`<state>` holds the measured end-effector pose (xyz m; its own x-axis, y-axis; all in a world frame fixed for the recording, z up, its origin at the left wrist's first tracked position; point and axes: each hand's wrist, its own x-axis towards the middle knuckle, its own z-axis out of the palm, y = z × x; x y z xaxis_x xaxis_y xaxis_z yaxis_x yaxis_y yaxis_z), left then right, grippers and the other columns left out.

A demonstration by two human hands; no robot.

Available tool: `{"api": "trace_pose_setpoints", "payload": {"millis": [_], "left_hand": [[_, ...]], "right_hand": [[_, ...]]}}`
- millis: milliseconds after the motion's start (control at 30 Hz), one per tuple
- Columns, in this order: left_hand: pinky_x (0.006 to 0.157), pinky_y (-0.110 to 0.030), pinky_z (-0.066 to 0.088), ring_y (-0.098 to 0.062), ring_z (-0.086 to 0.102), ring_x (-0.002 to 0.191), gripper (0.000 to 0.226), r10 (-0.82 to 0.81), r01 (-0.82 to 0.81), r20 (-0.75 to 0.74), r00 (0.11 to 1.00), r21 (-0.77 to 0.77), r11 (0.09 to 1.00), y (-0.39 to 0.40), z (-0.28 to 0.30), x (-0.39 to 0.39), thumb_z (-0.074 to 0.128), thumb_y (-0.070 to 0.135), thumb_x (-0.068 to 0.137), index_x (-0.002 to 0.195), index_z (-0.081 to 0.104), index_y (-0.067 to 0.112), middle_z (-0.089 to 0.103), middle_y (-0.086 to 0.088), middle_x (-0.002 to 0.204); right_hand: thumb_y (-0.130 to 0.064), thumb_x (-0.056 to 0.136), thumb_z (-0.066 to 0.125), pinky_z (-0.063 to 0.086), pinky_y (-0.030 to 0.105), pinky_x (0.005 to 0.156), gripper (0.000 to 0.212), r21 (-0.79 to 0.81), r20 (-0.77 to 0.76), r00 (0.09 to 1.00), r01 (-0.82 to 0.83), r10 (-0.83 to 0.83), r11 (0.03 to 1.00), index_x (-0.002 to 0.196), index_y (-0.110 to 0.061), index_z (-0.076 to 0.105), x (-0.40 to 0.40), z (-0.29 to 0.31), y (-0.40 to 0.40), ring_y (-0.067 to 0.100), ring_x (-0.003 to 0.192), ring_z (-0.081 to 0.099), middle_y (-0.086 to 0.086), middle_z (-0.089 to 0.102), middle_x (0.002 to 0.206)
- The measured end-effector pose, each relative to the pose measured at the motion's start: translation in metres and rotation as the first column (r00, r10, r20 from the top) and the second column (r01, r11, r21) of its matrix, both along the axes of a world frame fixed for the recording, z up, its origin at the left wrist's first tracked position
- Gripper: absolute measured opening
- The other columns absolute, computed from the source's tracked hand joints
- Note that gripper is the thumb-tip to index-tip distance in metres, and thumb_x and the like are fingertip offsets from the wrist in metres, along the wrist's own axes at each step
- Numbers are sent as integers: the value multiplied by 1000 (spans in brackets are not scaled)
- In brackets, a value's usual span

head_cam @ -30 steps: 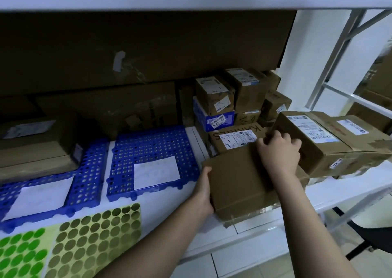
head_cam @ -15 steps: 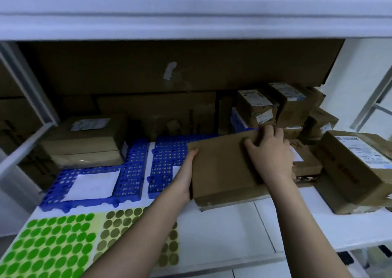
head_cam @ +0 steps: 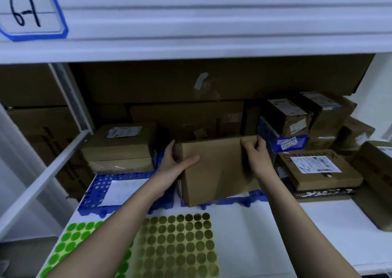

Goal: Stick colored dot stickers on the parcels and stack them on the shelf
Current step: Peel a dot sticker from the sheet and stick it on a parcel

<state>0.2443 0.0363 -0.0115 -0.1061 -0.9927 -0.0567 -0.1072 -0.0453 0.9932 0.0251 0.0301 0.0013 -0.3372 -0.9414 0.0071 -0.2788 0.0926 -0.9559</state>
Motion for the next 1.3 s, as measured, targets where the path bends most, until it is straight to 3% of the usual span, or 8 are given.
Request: {"api": "trace_pose_setpoints", "payload": {"millis": [133, 267, 400, 567, 733, 867, 1133, 1300], "left_hand": [[107, -38, 40, -11, 35, 132, 123, 70, -17, 207, 976, -247, 969, 1, -7, 17, 80, 66, 49, 145, 6, 48, 24, 12, 146], [102, -27, 34, -2, 26, 127, 120, 155, 65, 421, 893, -464, 883, 11, -7, 36, 81, 54, 58, 143, -4, 51, 16, 21, 137], [104, -30, 31, -4, 19, 127, 123, 253, 219, 607, 754, -594, 774, 17, -7, 49, 82, 56, 56, 144, -3, 45, 10, 15, 141], [106, -65, 26, -32, 28, 132, 105, 464, 426, 607, 646, -790, 441, 7, -21, 47, 68, 65, 61, 141, 14, 23, 26, -13, 138], [109, -65, 18, -35, 32, 130, 94, 576, 525, 583, 574, -801, 287, -1, -31, 43, 71, 59, 67, 139, 17, 30, 29, -17, 135], [111, -63, 15, -34, 32, 130, 93, 679, 625, 583, 446, -746, 230, -3, -35, 34, 70, 56, 69, 141, 15, 36, 29, -14, 133], [115, -55, 12, -27, 15, 144, 108, 601, 747, 726, 334, -592, 301, 2, -40, 19, 63, 61, 74, 150, -5, 29, 23, -11, 145], [117, -43, 4, -22, 18, 143, 71, 421, 441, 765, 488, -632, 637, 9, -25, 17, 31, 67, 88, 148, 16, 32, 24, -2, 152]], "right_hand": [[-49, 97, 42, 30, 30, 92, 59, 78, 236, 971, -58, 38, 995, 144, -16, 33, 11, -1, -5, 24, 120, 43, 8, 42, 137], [-41, 98, 45, 40, 35, 86, 38, 118, 351, 933, -124, 76, 985, 128, -18, 45, 20, -6, -4, 17, 95, 49, 4, 47, 118], [-42, 94, 52, 49, 39, 87, 36, 185, 396, 912, -198, 111, 962, 125, -24, 45, 25, -13, -3, 21, 103, 53, 8, 47, 130], [-52, 79, 63, 55, 33, 51, 76, 170, 648, 758, -240, 75, 956, 140, -19, 33, 36, -10, -4, 31, 106, 54, 12, 45, 128], [-59, 59, 69, 55, 42, 62, 104, 147, 703, 704, -281, 100, 948, 145, -19, 28, 46, -11, -10, 32, 104, 54, 12, 49, 118], [-61, 69, 64, 53, 44, 74, 82, 145, 684, 707, -369, 176, 918, 136, -19, 42, 57, -7, -10, 33, 107, 55, 14, 55, 117], [-70, 73, 56, 50, 44, 82, 71, 128, 630, 744, -381, 222, 916, 125, -22, 55, 53, -19, -17, 35, 111, 56, 16, 59, 122], [-71, 76, 52, 50, 38, 78, 74, 67, 511, 811, -368, 285, 927, 128, -19, 54, 37, -18, -19, 31, 104, 65, 14, 68, 114]]}}
